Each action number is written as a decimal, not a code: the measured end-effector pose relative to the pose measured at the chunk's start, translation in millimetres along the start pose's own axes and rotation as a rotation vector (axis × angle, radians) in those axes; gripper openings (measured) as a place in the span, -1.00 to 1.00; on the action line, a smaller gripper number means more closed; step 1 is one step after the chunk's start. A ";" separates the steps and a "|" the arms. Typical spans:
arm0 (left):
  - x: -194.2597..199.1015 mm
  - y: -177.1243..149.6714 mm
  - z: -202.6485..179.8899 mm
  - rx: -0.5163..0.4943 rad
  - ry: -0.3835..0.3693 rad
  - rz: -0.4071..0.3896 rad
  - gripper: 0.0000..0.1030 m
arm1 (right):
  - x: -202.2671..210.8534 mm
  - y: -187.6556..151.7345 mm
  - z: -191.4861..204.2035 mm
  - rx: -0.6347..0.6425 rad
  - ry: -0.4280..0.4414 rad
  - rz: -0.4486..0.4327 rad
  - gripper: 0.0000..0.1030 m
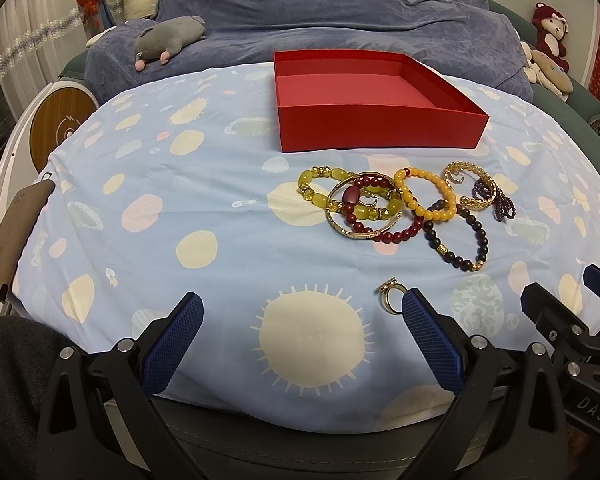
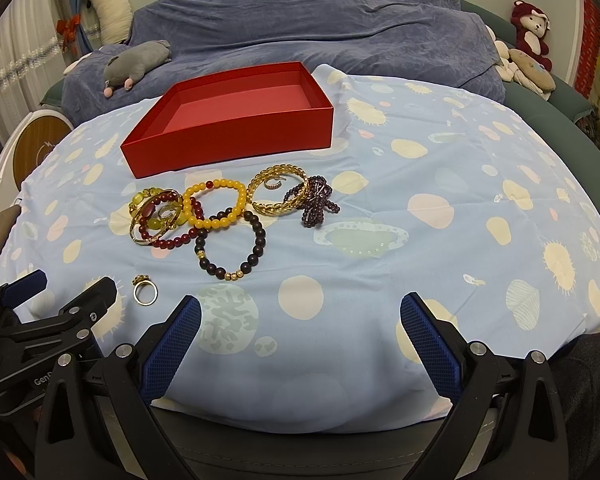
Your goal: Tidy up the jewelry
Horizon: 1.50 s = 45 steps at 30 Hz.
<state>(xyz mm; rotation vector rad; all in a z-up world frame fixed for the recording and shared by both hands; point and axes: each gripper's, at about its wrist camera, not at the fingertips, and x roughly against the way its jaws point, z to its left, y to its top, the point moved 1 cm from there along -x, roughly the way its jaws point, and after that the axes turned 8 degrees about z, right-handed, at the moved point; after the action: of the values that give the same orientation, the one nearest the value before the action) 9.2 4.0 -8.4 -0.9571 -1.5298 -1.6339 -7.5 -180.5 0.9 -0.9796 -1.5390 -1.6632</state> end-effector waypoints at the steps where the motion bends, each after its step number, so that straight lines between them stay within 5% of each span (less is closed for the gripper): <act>1: -0.5 0.4 0.4 0.003 -0.002 0.001 0.85 | -0.1 0.0 -0.2 -0.001 0.000 0.000 0.86; 22: -5.8 14.7 3.2 0.028 -0.036 0.016 0.85 | -4.2 15.4 -28.0 -0.089 -0.025 0.025 0.86; 39: -58.2 58.3 -16.9 0.018 -0.105 0.100 0.84 | -30.2 48.0 -41.2 -0.124 -0.014 0.065 0.86; 45: -60.8 62.8 -24.9 -0.002 -0.145 0.098 0.49 | -37.5 52.3 -40.7 -0.123 -0.012 0.084 0.86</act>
<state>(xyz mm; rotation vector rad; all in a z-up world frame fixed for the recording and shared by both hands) 92.2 -24.9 -31.7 -1.1550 -1.5505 -1.5265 52.7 -226.5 -6.4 -1.1047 -1.3971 -1.7121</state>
